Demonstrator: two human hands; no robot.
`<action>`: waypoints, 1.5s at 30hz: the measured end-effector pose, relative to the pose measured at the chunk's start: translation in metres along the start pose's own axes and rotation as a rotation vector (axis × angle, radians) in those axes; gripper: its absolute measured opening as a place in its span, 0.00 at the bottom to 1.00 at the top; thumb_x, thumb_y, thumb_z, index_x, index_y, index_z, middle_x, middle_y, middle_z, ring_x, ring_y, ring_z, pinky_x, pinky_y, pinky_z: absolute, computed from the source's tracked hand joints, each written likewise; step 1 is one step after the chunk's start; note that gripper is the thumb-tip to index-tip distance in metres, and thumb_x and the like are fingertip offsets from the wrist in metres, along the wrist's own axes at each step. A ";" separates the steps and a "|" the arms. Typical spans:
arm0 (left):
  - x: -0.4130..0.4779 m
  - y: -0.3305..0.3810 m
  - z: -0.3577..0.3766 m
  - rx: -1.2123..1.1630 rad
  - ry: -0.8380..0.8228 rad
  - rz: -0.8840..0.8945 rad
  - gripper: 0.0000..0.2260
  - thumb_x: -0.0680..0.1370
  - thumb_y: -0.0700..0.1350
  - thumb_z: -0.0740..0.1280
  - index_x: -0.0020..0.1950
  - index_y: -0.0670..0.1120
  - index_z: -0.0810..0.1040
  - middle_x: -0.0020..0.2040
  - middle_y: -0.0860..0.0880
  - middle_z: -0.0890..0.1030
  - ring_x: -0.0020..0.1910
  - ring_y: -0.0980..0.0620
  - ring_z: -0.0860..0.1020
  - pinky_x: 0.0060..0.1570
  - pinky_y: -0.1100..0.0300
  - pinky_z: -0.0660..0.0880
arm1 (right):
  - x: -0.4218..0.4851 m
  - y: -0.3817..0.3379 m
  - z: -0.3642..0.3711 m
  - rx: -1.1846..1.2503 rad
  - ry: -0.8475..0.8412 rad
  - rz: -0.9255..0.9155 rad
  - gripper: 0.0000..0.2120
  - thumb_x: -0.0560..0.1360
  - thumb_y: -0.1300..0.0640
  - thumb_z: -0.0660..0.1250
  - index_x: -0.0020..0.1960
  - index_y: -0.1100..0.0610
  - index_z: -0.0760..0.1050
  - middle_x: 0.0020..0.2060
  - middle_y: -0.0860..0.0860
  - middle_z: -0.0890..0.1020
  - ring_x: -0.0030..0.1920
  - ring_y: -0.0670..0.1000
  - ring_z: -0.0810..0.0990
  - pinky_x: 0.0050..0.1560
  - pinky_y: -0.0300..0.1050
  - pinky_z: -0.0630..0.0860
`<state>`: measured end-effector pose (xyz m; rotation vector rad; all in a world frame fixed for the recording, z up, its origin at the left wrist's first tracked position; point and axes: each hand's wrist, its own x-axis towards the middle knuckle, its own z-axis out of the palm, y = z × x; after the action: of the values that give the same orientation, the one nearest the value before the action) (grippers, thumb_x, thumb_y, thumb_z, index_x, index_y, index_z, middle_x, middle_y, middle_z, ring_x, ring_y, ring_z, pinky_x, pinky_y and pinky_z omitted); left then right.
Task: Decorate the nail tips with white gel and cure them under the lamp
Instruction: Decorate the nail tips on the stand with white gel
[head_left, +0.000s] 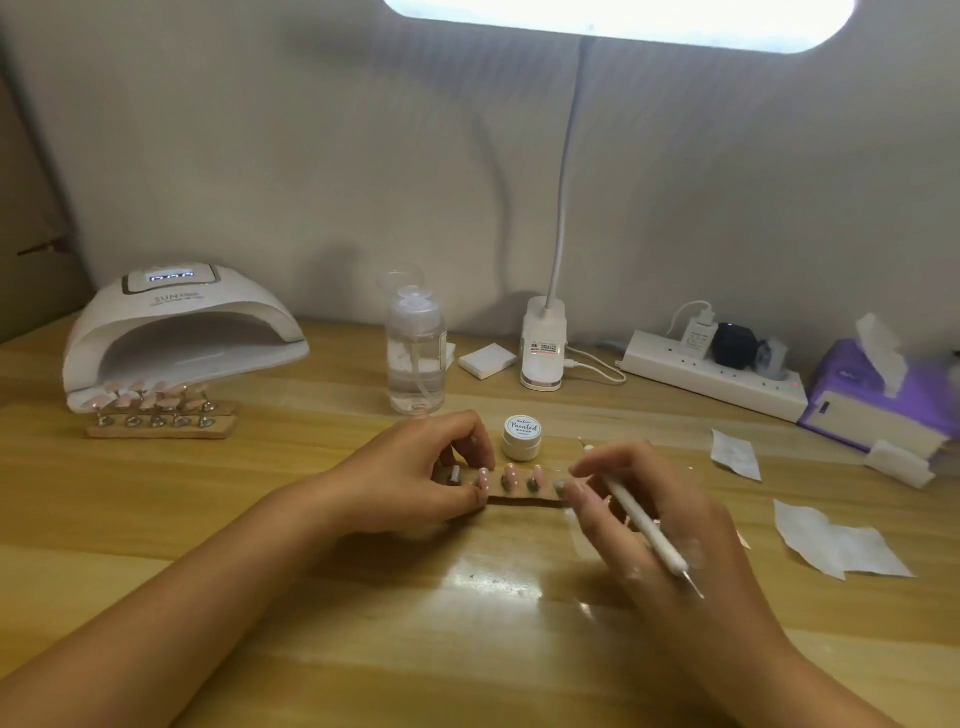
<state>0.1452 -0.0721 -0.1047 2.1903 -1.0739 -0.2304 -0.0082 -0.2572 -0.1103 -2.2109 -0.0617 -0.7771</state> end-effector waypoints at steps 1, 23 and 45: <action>0.000 0.000 0.000 0.000 0.004 0.000 0.08 0.74 0.48 0.73 0.49 0.57 0.76 0.48 0.61 0.79 0.46 0.63 0.75 0.42 0.70 0.71 | 0.002 0.000 0.002 0.006 0.004 0.017 0.05 0.77 0.44 0.69 0.51 0.43 0.77 0.41 0.39 0.82 0.43 0.43 0.81 0.40 0.39 0.76; 0.005 -0.022 -0.007 0.018 0.097 -0.038 0.07 0.72 0.50 0.75 0.48 0.58 0.80 0.46 0.62 0.80 0.44 0.59 0.78 0.47 0.56 0.77 | 0.002 0.005 0.006 -0.313 0.049 -0.280 0.18 0.73 0.55 0.76 0.59 0.48 0.74 0.47 0.37 0.80 0.49 0.43 0.78 0.53 0.45 0.69; -0.008 0.060 0.069 -0.125 0.165 0.219 0.07 0.76 0.40 0.71 0.52 0.49 0.83 0.42 0.61 0.80 0.36 0.64 0.76 0.35 0.72 0.69 | -0.015 0.019 -0.018 0.063 0.039 0.021 0.14 0.74 0.48 0.73 0.56 0.47 0.73 0.43 0.41 0.81 0.45 0.44 0.82 0.44 0.40 0.79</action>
<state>0.0727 -0.1264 -0.1187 1.9270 -1.1630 -0.0171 -0.0240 -0.2795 -0.1219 -2.1325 -0.0430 -0.7962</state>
